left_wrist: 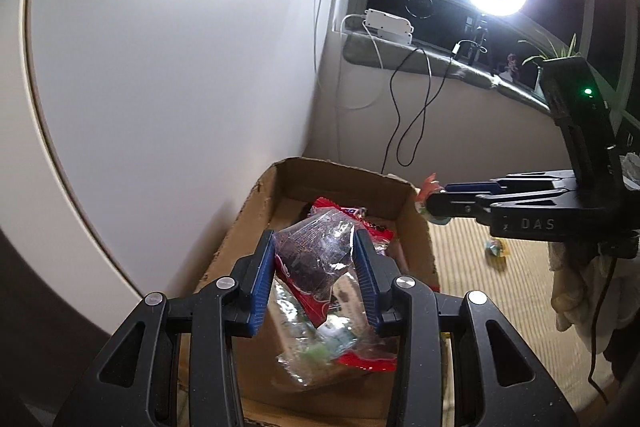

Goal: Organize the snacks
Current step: 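Carry the bread roll and round chocolate over the box with both tools, then open both tools to drop the bread roll and chocolate into the box, then withdraw both open tools toward the yellow candy packet and yellow jelly cup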

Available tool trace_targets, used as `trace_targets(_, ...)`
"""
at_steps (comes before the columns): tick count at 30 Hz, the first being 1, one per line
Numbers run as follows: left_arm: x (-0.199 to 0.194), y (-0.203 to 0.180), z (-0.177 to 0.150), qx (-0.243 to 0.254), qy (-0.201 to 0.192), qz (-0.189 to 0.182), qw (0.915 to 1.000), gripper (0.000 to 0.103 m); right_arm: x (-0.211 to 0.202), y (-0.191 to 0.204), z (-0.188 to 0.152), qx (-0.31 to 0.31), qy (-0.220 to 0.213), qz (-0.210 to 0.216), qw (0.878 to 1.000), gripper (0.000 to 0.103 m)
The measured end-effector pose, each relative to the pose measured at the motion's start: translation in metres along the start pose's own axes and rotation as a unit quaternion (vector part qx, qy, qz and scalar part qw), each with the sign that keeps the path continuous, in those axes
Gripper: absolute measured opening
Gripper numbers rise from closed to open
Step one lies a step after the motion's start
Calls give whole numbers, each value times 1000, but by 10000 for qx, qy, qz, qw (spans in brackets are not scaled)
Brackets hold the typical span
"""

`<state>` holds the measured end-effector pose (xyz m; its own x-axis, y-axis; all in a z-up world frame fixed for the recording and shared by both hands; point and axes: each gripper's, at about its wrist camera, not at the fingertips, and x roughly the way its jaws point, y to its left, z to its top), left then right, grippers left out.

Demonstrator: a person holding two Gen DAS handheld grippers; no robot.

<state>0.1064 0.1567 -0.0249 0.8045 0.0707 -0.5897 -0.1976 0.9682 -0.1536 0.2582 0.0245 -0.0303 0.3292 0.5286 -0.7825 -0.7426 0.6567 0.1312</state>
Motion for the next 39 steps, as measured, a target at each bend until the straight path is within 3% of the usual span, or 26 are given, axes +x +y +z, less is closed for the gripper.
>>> trace_targets(9, 3, 7, -1, -4, 41, 31, 10000, 38, 24, -1, 6, 80, 142, 131, 9998, 34)
trace_targets(14, 5, 5, 0, 41, 46, 96, 9999, 44, 30, 0, 8, 94, 139, 92, 9998, 35)
trace_targets(16, 5, 7, -1, 6, 60, 136, 9999, 50, 30, -1, 9, 133, 129, 113, 9998, 42)
trace_targets(19, 4, 10, 0, -35, 52, 164, 9998, 58, 25, 0, 9, 143, -21, 20, 9999, 70)
trace_targets(22, 3, 10, 0, -21, 19, 170, 9999, 64, 18, -2, 9, 180, -114, -12, 9998, 74)
trace_targets(24, 2, 9, 0, 7, 0, 186, 9998, 67, 15, -4, 8, 219, -135, -61, 9997, 85)
trace_targets(31, -3, 2, 1, 117, -44, 222, 9997, 78, 8, -12, 5, 291, -148, -174, 9993, 89)
trace_targets(39, -6, -7, 2, 190, -109, 188, 9996, 78, -7, -20, -1, 278, -200, -288, 9990, 89)
